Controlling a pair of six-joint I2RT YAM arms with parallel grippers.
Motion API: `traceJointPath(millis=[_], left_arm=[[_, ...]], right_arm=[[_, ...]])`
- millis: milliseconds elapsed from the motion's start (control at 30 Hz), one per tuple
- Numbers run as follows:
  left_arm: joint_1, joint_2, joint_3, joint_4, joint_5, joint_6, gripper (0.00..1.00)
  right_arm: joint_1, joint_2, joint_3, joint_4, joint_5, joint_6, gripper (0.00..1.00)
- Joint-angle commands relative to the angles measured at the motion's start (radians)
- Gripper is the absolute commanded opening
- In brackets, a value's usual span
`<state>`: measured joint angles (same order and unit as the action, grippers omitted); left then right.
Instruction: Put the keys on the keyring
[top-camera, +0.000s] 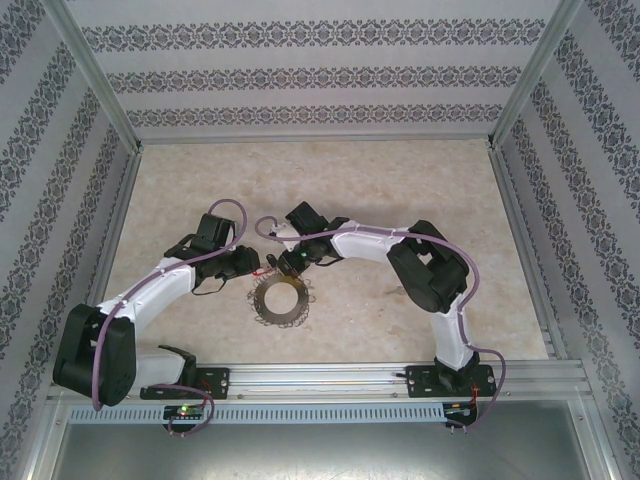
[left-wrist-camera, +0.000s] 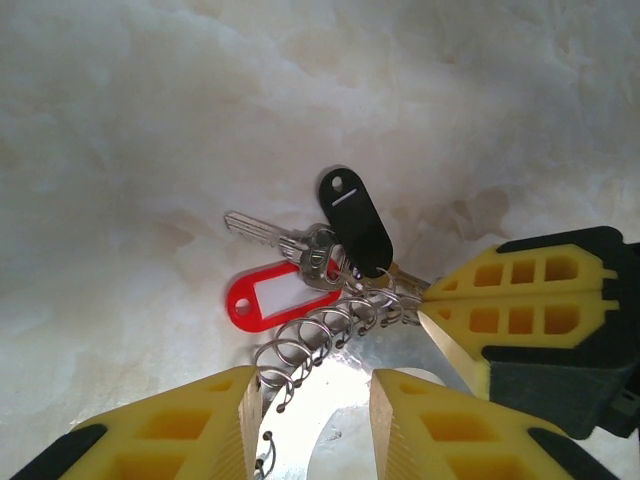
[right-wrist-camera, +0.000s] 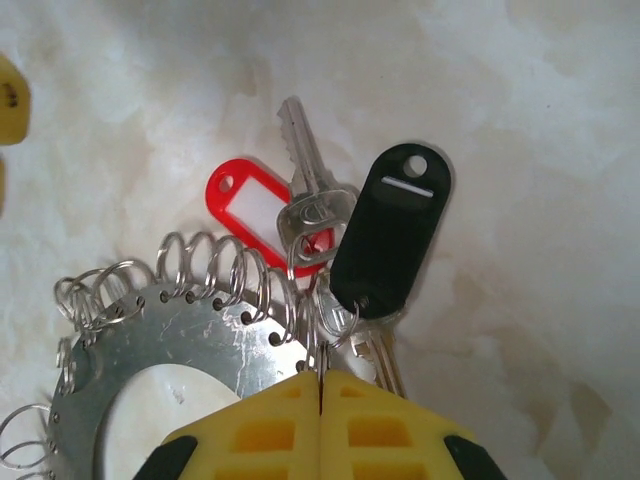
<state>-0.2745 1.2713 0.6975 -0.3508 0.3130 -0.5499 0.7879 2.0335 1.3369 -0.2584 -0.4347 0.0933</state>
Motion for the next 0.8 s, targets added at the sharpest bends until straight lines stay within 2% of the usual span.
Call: traceJointPath(millis=[0, 400, 767], left_arm=[[0.013, -0.023, -0.002, 0.003, -0.009, 0.015, 0.34], [0.012, -0.056, -0.009, 0.002, -0.003, 0.025, 0.32], [0.013, -0.072, -0.028, 0.009, 0.007, 0.024, 0.32]], right_arm=[[0.003, -0.092, -0.027, 0.014, 0.019, -0.042, 0.0], [0.008, -0.244, -0.146, 0.116, 0.045, -0.092, 0.0], [-0.032, -0.182, -0.148, 0.087, 0.1, 0.006, 0.0]])
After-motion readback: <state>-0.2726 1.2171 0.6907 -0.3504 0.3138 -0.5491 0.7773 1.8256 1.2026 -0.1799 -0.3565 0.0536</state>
